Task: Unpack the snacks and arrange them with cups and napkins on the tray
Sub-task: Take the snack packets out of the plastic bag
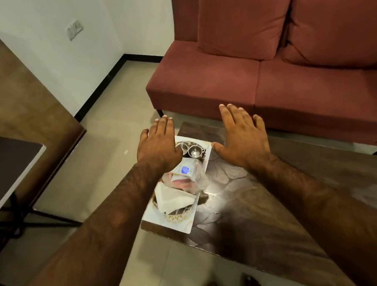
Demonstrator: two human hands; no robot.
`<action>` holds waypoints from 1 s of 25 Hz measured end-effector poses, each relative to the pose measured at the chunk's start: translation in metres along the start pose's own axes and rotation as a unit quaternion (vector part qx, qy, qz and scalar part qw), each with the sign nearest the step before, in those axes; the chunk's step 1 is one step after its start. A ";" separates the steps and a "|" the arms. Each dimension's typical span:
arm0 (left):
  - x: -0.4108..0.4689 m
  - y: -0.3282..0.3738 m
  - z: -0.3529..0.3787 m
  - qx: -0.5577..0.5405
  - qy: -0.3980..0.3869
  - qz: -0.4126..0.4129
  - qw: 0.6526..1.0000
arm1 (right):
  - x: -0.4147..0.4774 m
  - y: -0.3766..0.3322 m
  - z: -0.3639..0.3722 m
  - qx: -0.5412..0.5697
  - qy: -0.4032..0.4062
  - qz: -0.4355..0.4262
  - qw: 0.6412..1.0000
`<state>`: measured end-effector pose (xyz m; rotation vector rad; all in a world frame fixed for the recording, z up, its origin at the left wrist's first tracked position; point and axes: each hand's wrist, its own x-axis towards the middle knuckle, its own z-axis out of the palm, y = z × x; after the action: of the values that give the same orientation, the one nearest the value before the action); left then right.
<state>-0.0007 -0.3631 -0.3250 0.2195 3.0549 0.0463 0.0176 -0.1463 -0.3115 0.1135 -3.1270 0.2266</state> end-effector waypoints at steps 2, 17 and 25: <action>0.002 -0.008 0.015 -0.006 -0.016 -0.015 1.000 | 0.005 -0.007 0.016 0.004 -0.022 -0.003 1.000; 0.032 -0.033 0.130 -0.048 -0.160 -0.089 0.982 | 0.053 -0.033 0.144 0.086 -0.205 -0.011 0.975; 0.063 -0.055 0.193 -0.296 -0.229 -0.247 0.894 | 0.060 -0.027 0.220 0.192 -0.311 0.102 0.925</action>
<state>-0.0555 -0.4035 -0.5240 -0.5073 2.3892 0.7536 -0.0398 -0.2089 -0.5246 -0.1830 -3.6619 0.9925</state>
